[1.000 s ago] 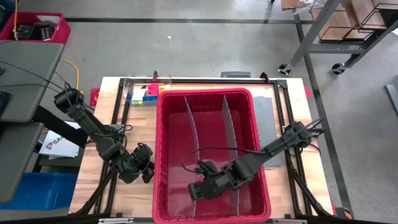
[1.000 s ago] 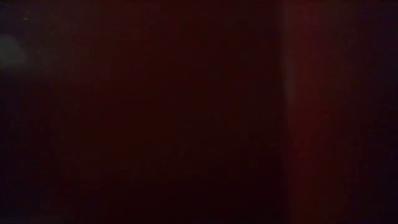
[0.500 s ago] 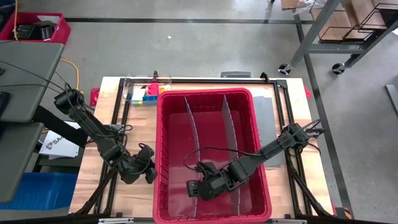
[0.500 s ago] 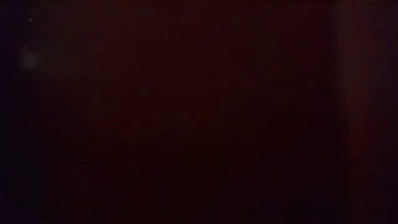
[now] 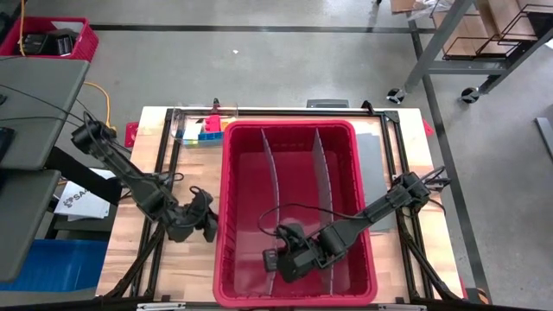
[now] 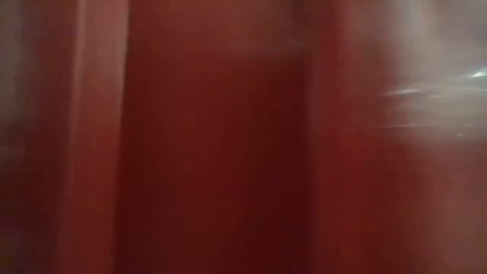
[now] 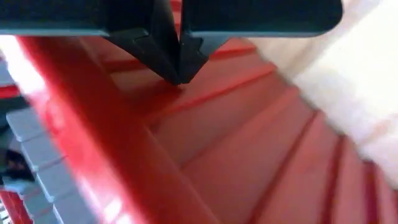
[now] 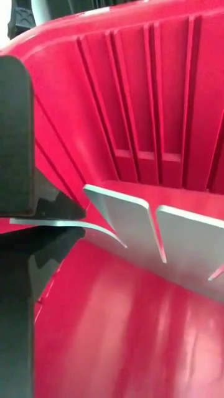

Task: Sort blocks
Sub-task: Assemble the bin divider into the red bin

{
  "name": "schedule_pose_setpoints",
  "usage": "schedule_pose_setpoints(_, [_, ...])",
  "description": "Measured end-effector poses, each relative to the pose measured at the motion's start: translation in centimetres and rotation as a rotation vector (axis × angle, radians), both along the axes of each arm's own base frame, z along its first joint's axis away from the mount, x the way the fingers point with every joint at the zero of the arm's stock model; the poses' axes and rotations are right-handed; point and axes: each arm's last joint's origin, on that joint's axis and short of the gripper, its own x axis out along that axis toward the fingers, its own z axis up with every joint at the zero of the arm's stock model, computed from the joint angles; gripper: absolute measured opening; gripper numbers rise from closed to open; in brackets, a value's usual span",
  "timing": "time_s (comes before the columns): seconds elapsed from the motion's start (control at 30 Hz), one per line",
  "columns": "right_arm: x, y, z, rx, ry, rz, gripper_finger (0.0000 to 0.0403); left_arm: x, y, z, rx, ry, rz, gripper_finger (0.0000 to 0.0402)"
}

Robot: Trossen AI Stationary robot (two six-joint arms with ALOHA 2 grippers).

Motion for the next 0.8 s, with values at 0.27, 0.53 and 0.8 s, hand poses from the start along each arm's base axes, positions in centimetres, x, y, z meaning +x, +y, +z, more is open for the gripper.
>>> schedule_pose_setpoints(0.27, [0.6,-0.6,1.3,-0.019,-0.057,-0.007,0.0001,0.2,0.6,0.0,0.001,-0.001,0.047,0.0])
schedule_pose_setpoints(0.53, [0.6,-1.1,2.2,-0.037,-0.064,0.005,0.0001,-0.9,-0.4,3.5,0.072,-0.118,-0.093,0.0])
schedule_pose_setpoints(0.8, [0.3,-1.3,2.5,-0.046,-0.054,0.002,0.0,-1.2,-0.4,4.2,0.141,-0.057,-0.121,0.0])
